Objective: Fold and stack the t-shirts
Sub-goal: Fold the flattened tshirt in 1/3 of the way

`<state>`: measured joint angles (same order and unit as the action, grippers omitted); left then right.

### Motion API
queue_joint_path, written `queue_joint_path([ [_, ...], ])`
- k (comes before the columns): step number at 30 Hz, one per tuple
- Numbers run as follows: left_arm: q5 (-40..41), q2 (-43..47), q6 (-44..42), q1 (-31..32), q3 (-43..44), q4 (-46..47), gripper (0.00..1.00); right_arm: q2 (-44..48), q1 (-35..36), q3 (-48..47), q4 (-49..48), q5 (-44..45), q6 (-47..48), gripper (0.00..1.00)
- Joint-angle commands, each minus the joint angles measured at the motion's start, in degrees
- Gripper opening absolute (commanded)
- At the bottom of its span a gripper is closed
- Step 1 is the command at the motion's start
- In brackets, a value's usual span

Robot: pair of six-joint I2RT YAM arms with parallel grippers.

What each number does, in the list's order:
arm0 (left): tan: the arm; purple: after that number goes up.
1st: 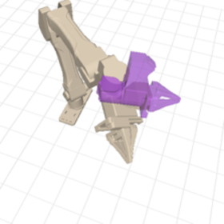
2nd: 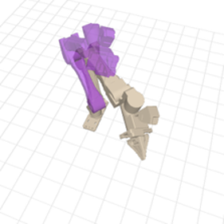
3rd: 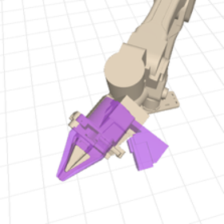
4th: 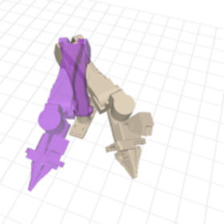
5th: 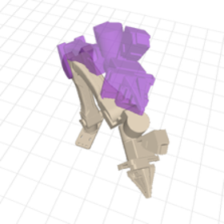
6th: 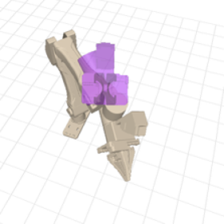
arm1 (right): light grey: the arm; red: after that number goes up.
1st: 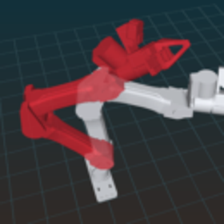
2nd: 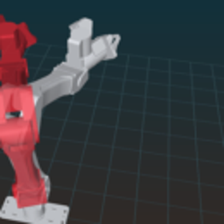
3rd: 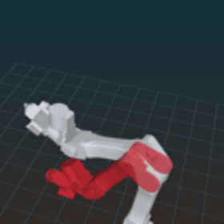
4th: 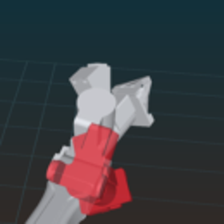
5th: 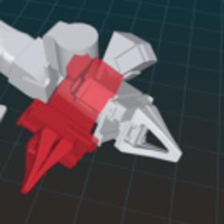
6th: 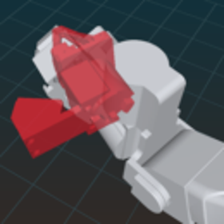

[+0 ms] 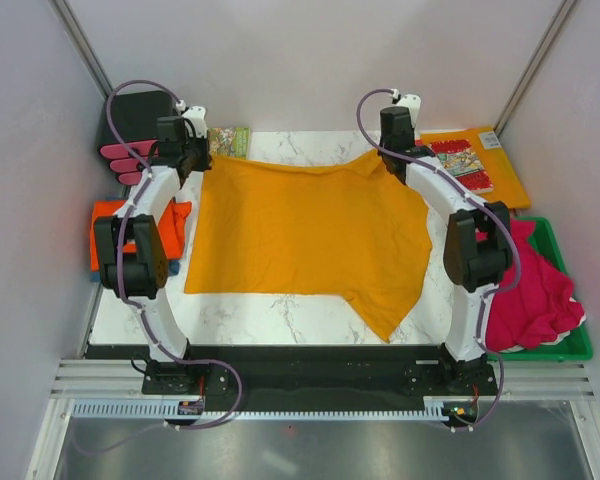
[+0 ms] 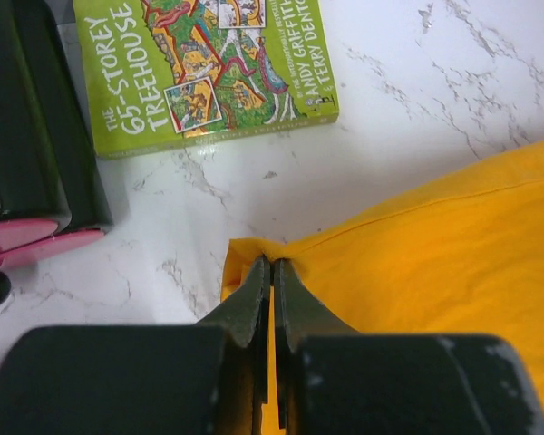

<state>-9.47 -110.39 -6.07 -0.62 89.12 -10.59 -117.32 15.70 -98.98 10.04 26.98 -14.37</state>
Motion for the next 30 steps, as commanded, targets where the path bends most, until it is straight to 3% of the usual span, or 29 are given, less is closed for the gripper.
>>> queue_joint_path([
  [1,0.33,8.77,-2.37,-0.08,-4.91,2.41,0.02,11.4,1.96,7.64,-3.89,1.32,-2.32,0.0],
  [13,0.25,16.87,-2.81,-0.17,-16.25,3.73,0.02,22.92,3.9,25.4,-2.57,3.25,-4.87,0.0],
  [30,2.27,18.37,-5.01,-1.84,-23.73,5.4,0.02,30.04,5.21,35.87,0.15,3.78,-9.01,0.0],
])
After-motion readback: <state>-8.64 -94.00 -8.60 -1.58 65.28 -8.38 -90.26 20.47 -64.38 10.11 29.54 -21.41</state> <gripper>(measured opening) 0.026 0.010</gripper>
